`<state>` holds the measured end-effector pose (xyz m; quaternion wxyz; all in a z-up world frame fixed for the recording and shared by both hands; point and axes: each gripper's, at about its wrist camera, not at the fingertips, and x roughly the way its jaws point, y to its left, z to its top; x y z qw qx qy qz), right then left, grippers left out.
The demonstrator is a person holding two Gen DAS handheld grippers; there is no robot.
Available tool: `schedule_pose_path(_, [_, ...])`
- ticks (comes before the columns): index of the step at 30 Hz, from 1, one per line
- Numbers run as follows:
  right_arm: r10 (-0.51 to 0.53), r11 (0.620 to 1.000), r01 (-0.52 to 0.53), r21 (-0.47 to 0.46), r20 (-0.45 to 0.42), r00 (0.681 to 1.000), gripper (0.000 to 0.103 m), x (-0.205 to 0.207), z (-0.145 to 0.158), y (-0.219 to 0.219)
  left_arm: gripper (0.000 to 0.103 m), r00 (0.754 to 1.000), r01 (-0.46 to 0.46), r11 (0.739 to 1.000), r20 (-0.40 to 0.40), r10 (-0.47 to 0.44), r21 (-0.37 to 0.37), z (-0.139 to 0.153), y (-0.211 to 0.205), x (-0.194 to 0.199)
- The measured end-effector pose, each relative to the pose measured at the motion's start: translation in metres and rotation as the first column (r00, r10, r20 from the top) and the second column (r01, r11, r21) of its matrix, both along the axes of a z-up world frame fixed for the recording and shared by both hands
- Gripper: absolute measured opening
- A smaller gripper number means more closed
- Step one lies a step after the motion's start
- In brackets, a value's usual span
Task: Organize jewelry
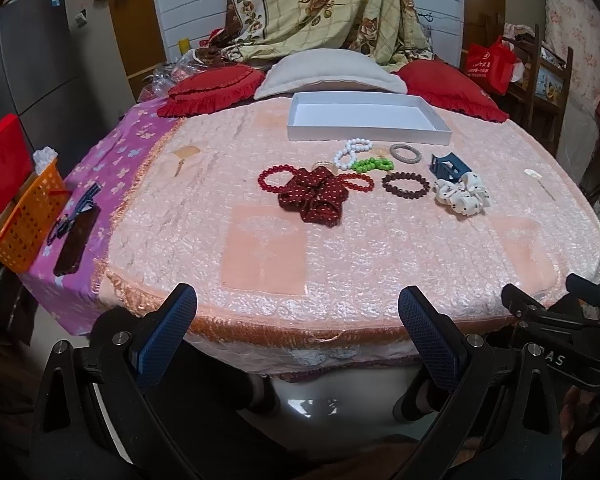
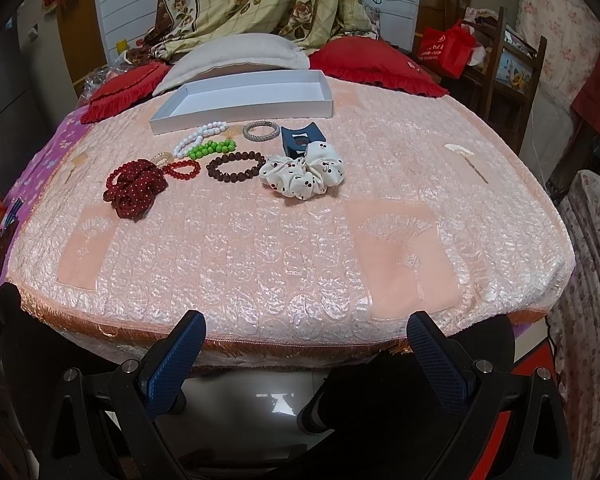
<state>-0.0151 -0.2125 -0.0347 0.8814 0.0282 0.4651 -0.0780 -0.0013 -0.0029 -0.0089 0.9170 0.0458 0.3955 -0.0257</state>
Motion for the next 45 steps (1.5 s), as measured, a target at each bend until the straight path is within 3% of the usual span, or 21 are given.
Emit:
schedule_pose_path(7, [-0.001, 1.000, 0.001, 0.004, 0.000, 1.000, 0.100, -0.001, -0.002, 0.001, 0.101, 1.000, 0.020, 0.999, -0.007, -0.020, -0.029, 0.000, 0.000, -0.001])
schedule_pose_path(31, [0.002, 1.000, -0.002, 0.012, 0.015, 1.000, 0.100, 0.002, 0.002, -0.003, 0.101, 0.999, 0.021, 1.000, -0.043, -0.021, -0.003, -0.008, -0.001, 0.004])
schedule_pose_path(45, [0.044, 0.997, -0.040, -0.065, 0.068, 0.997, 0.100, 0.027, 0.009, -0.007, 0.101, 0.996, 0.052, 0.998, -0.078, -0.050, 0.023, -0.016, -0.004, 0.026])
